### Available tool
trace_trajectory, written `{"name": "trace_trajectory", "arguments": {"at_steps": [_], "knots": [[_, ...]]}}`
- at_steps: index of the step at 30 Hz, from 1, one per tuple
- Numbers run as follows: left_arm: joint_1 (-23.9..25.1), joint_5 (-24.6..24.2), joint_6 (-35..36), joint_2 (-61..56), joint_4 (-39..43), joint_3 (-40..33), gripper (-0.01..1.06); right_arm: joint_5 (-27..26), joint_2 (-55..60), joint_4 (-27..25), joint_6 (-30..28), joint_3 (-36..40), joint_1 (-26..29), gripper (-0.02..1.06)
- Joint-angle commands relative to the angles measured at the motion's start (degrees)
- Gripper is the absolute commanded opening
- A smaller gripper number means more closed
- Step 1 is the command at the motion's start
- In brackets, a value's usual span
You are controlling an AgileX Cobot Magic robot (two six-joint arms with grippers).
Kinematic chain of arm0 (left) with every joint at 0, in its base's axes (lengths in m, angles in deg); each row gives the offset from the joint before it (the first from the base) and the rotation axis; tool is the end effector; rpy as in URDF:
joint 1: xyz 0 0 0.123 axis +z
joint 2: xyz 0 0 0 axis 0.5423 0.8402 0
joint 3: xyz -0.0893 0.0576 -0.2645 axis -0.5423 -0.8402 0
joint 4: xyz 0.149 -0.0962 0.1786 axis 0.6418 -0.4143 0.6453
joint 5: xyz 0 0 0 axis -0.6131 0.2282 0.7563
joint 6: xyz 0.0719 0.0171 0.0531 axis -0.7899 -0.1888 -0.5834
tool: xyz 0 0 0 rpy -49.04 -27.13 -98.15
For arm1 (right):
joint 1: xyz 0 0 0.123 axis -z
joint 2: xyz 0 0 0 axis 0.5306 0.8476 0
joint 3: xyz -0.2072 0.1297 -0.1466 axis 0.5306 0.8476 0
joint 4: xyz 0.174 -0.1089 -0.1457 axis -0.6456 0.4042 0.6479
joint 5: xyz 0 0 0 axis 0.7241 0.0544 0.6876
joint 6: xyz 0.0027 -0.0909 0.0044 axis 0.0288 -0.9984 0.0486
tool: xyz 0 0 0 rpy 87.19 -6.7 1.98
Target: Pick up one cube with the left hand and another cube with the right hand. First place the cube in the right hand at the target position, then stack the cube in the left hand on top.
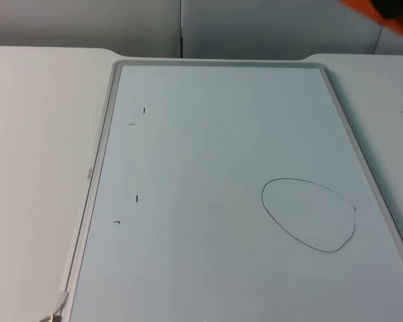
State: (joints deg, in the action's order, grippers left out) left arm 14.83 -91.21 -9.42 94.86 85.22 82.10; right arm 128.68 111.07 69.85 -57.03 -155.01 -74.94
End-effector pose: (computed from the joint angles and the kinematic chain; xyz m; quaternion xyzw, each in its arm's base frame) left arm 0.0380 -0.0079 0.3444 0.1109 0.8469 -0.0680 0.5156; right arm 0.1867 0.1634 0.3643 -0.3900 0.8778 0.0489 0.2737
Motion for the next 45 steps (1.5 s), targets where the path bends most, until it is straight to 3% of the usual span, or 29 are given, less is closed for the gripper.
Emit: {"name": "trace_trajectory", "arguments": {"at_steps": [1,5,12,16,24,33,37,45], "knots": [[-0.46,0.06,-0.01,-0.46,0.05,-0.14,0.19,-6.00,-2.76,0.43,4.67,7.33,0.22,0.00],[-0.46,-0.03,-0.01,-0.46,0.05,-0.14,0.19,-12.79,-4.12,-1.59,8.77,20.11,0.22,0.00],[-0.46,-0.03,-0.01,-0.46,0.05,-0.14,0.19,-19.81,-4.12,-1.82,10.75,27.44,0.22,0.00],[-0.46,-0.03,-0.01,-0.46,0.05,-0.14,0.19,-21.09,-3.90,1.77,13.28,27.52,0.43,0.00],[-0.46,0.10,-0.01,-0.46,0.05,-0.14,0.19,-23.33,1.59,2.37,14.15,27.38,9.31,0.00],[-0.46,1.36,0.21,-0.46,-0.10,-0.14,0.19,-36.17,17.69,2.39,14.38,27.38,11.01,0.00],[-0.46,1.48,0.21,-0.46,-0.10,-0.14,0.19,-42.04,25.77,2.28,17.57,27.00,11.05,0.00],[-0.46,1.74,0.21,-0.46,-0.10,-0.14,0.19,-40.98,33.58,2.28,18.38,19.82,11.05,0.00]]}}
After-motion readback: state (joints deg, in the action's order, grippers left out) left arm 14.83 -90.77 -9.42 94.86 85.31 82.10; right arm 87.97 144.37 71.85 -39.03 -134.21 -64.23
